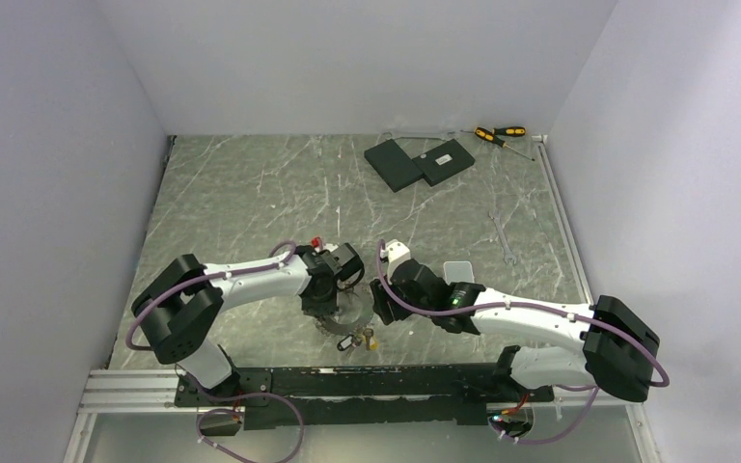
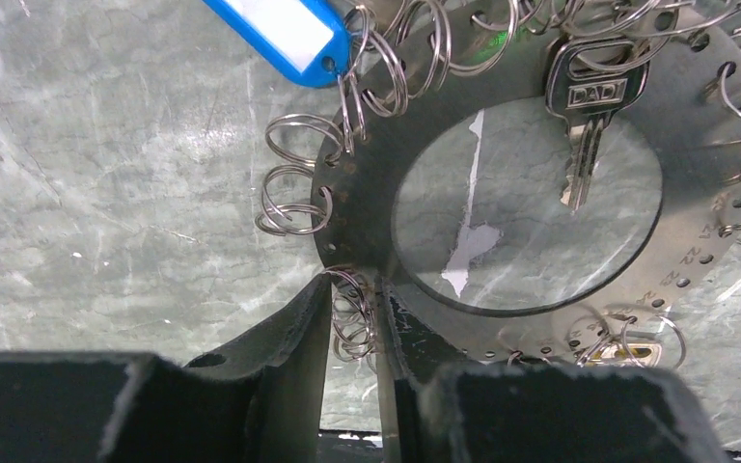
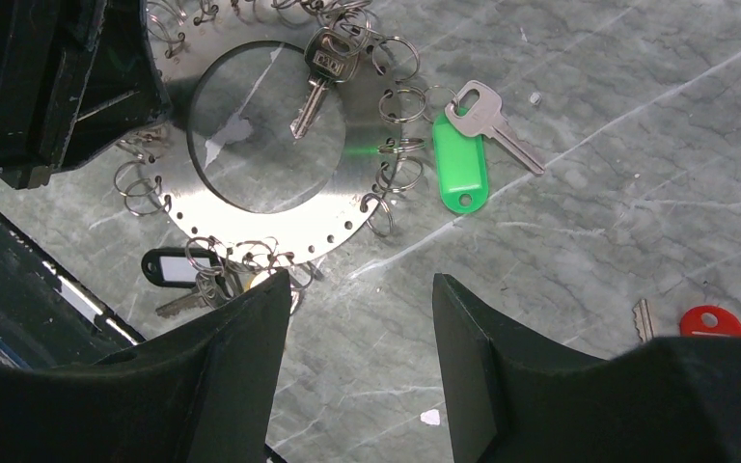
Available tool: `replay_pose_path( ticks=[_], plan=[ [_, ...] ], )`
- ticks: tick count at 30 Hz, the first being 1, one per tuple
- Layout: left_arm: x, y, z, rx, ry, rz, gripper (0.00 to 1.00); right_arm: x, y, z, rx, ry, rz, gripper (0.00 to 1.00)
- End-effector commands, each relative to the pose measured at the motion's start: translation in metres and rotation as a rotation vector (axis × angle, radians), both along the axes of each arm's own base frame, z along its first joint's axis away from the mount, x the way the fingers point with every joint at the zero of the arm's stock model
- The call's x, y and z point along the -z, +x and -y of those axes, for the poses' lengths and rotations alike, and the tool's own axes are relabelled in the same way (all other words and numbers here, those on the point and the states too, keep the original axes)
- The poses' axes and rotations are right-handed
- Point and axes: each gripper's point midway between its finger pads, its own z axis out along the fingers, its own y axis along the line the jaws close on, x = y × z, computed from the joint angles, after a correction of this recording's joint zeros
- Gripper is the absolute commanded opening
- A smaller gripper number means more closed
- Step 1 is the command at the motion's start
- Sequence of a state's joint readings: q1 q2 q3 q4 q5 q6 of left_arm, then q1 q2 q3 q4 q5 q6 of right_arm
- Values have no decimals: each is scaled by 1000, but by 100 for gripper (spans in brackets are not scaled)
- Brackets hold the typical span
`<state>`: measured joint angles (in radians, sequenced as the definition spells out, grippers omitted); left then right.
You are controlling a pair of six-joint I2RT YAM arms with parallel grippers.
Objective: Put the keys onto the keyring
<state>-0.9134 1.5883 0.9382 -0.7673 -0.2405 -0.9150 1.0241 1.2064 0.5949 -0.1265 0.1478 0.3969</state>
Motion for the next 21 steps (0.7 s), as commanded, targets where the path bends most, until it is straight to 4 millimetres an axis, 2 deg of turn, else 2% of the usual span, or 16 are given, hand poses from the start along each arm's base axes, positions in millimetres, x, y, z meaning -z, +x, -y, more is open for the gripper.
replay_pose_path(
  ticks=[1,6,12,15,20,21],
  plan=[
    [4,-5,2,-21,2,-9,29,-7,3,-4,4,33,15,59],
    [5,-9,2,-16,11,-20,31,-7,4,-5,4,26,15,59],
    [4,-16,-1,-20,25,-33,28,-6,4,-6,3,23,11,59],
    [5,-18,-3,-23,32,-28,21,-5,5,-7,1,24,7,59],
    [7,-16,-2,-16,24,-22,1,-5,4,-8,-4,19,2,59],
    [6,-15,-1,-15,21,-16,0,-5,4,-9,-4,19,2,59]
  ],
)
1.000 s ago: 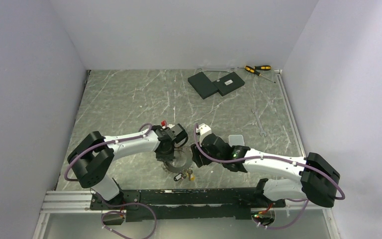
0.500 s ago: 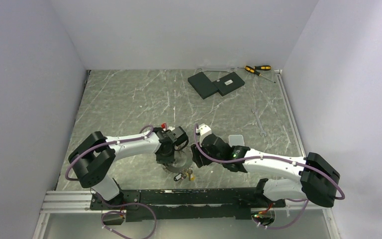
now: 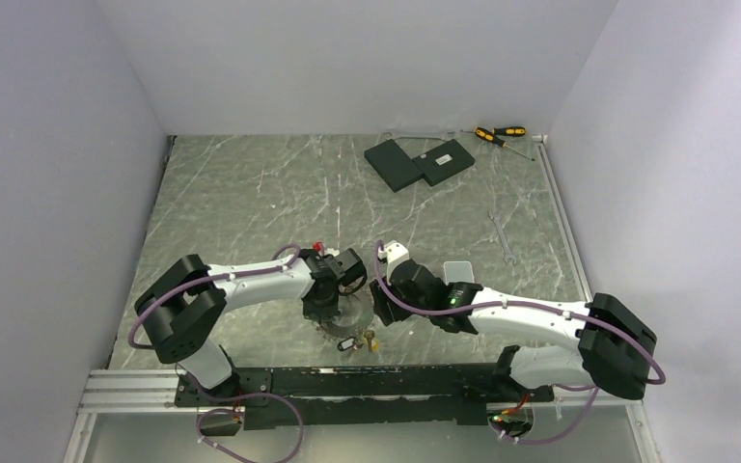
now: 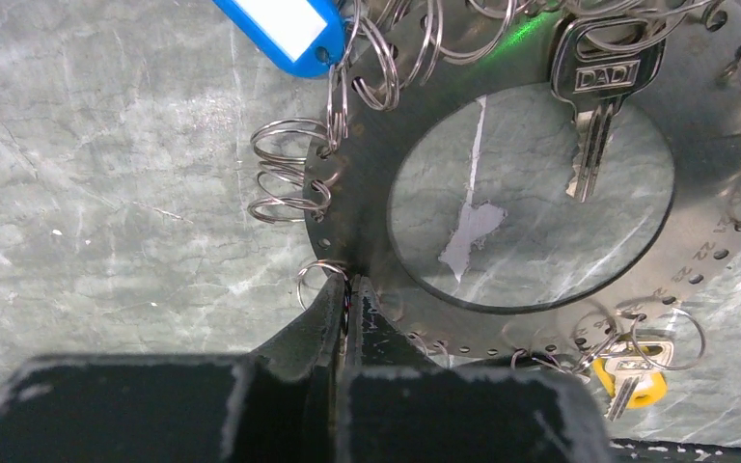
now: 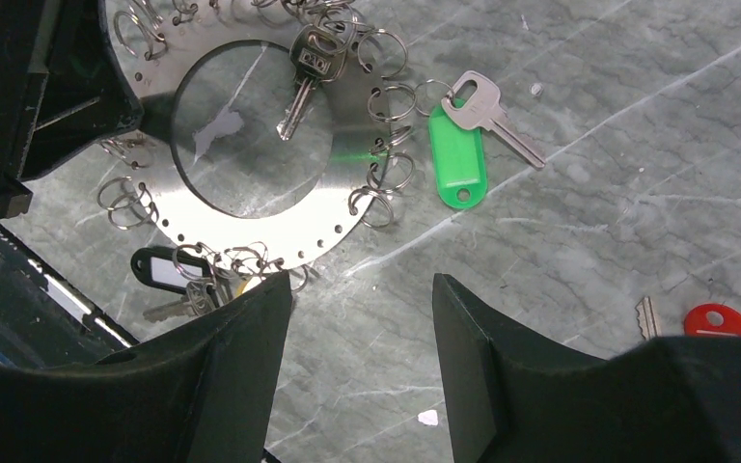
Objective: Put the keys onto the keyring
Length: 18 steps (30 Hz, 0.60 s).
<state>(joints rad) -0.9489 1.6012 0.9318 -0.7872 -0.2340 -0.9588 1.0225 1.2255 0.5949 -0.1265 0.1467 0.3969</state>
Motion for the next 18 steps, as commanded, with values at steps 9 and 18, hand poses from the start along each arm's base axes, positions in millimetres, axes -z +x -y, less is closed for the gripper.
replay_pose_path(
  ticks=[9,18],
  plan=[
    [-29,15,1,39,-55,139,0,-23,10,-12,-2,31,34,59],
    [-83,35,1,129,-202,384,0,-59,24,-25,-9,72,105,59]
  ],
)
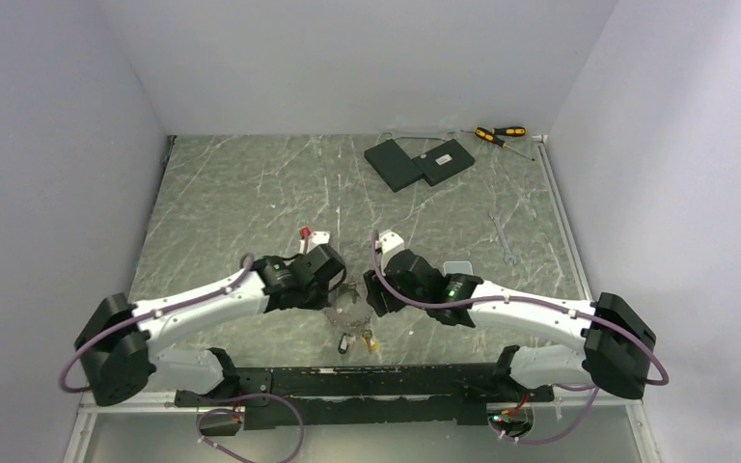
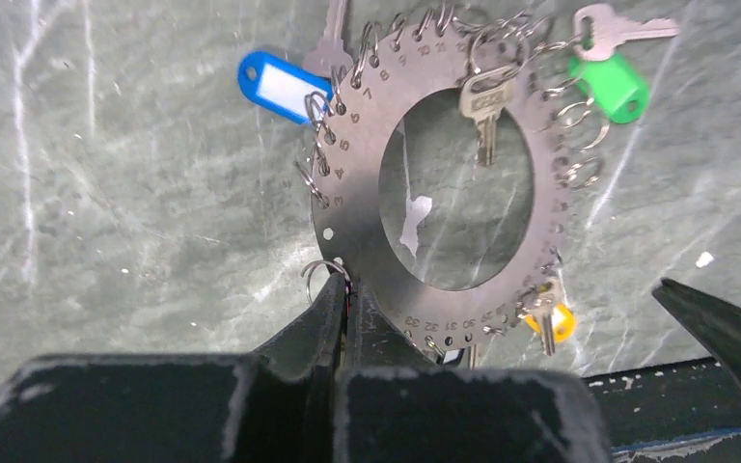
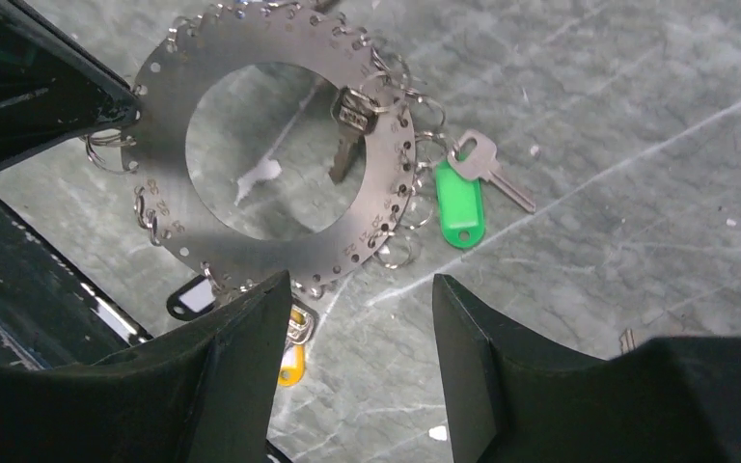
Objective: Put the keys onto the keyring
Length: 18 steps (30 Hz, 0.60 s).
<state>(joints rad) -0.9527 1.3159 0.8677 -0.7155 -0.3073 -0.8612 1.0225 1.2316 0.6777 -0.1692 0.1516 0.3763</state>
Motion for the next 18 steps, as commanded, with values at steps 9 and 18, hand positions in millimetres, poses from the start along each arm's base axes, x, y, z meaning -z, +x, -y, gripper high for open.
replay_pose_path(
  ticks=[9,18],
  plan=[
    [-111,32,-1,270,-201,582,0,-117,22,-36,-59,392,96,65],
    [-179,19,37,551,-451,968,0,-182,18,-48,-134,661,81,82]
  ],
)
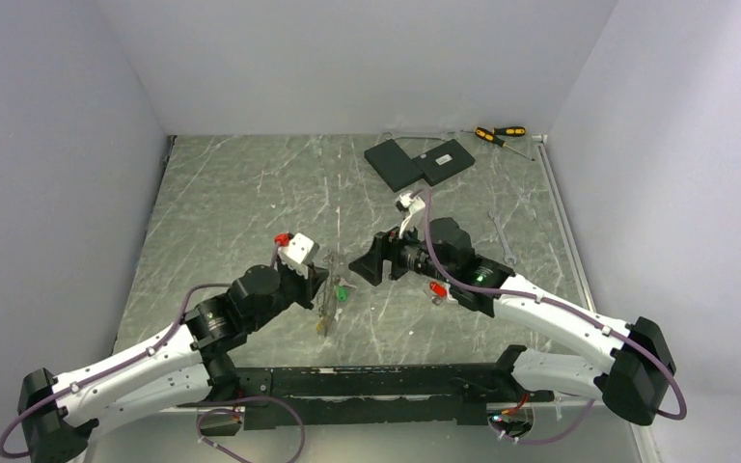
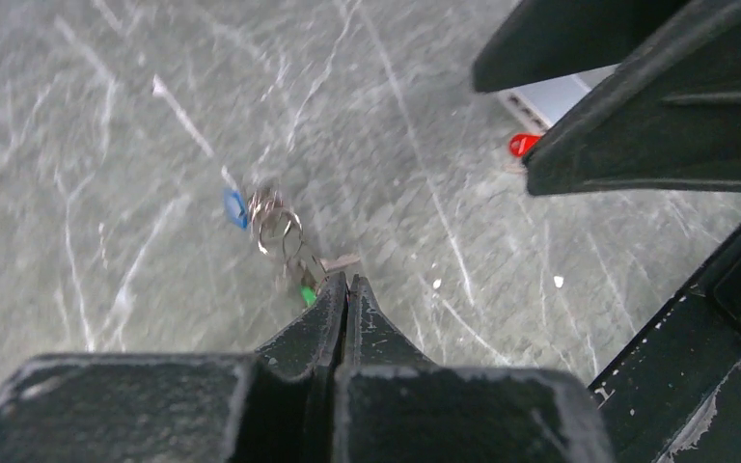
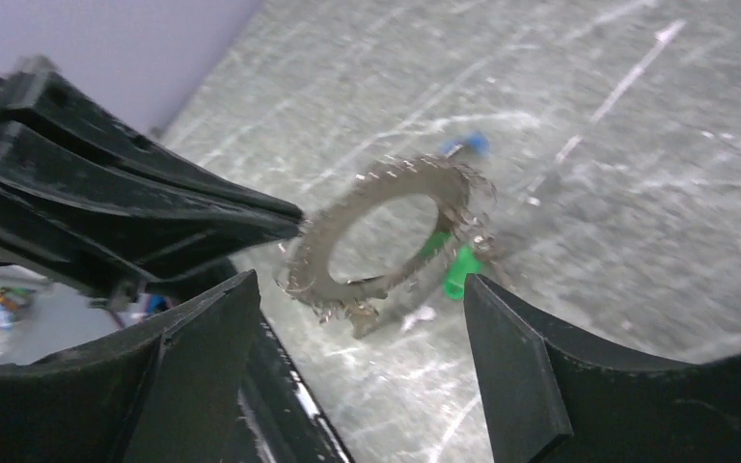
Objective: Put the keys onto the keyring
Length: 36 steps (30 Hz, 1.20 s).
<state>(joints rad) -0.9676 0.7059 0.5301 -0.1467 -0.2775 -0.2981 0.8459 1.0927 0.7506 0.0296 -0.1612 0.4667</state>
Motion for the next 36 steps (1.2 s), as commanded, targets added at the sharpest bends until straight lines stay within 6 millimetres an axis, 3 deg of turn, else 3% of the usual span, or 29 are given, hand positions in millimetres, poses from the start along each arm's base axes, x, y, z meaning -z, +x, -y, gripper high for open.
replay_pose_path(
  ticks=[1,8,13,19,23,29,36],
  plan=[
    [-71,-1,32,186,-126,296,0,-63,-8,-19,-63,210,35,84],
    [-79,-12,46,327,-72,427,0,-54,3,-14,68,244,-111,87],
    [-83,-34,57,511,-25,521,0,-37,12,-8,201,257,-250,88],
    [-82,-44,55,612,85,585,0,-33,19,-3,293,275,-323,88],
    [-81,-46,52,639,135,607,0,-36,17,-4,269,277,-302,81],
    [-84,-65,46,740,163,749,0,-36,5,-6,122,212,-152,71],
    [-80,-74,38,775,186,798,0,-18,-12,-8,-91,125,110,72]
  ],
)
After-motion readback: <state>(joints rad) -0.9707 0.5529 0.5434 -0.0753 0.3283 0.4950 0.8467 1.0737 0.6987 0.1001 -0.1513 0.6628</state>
